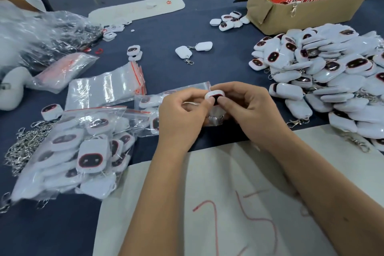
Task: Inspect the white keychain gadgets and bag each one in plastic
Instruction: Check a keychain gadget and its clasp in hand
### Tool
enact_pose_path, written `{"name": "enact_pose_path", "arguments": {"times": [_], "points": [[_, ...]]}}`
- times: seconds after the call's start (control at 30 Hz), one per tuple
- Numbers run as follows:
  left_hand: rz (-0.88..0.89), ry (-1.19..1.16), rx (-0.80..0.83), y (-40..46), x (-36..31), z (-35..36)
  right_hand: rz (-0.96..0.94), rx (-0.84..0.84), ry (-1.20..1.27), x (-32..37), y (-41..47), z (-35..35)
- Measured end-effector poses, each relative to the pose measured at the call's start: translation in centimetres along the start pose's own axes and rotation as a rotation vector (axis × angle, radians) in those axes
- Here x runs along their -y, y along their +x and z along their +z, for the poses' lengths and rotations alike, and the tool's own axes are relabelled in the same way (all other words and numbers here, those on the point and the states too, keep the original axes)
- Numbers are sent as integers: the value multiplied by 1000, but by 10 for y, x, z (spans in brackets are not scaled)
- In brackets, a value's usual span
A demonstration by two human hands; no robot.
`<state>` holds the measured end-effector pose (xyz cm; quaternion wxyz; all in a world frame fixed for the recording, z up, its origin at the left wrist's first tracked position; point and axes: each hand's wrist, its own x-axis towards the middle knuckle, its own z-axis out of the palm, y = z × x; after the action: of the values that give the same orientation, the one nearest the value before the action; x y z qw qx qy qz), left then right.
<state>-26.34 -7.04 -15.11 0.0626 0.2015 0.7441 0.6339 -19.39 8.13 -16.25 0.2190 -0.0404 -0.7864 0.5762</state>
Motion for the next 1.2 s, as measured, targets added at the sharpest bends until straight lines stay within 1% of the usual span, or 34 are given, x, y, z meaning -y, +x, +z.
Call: {"name": "enact_pose_path", "arguments": {"times": [0.13,0.27,0.43,0.63,0.77,1.0,1.2], "points": [[-53,6,-2,2,1,1,40,19,84,-2,-1,-2],[-101,-16,-14,4,2,4,41,34,61,-3,0,-2],[-110,-80,24,5,2,2,47,27,67,-3,0,-3],[-103,-63,41,4,2,0,47,24,60,-3,0,-4],[-93,-37,21,5,2,1,62,34,59,-4,0,-4],[-117,-81,61,4,0,1,121,-7,153,-2,1,-4],[-152,-83,58,3,-1,4,188,13,242,1,0,-7]]}}
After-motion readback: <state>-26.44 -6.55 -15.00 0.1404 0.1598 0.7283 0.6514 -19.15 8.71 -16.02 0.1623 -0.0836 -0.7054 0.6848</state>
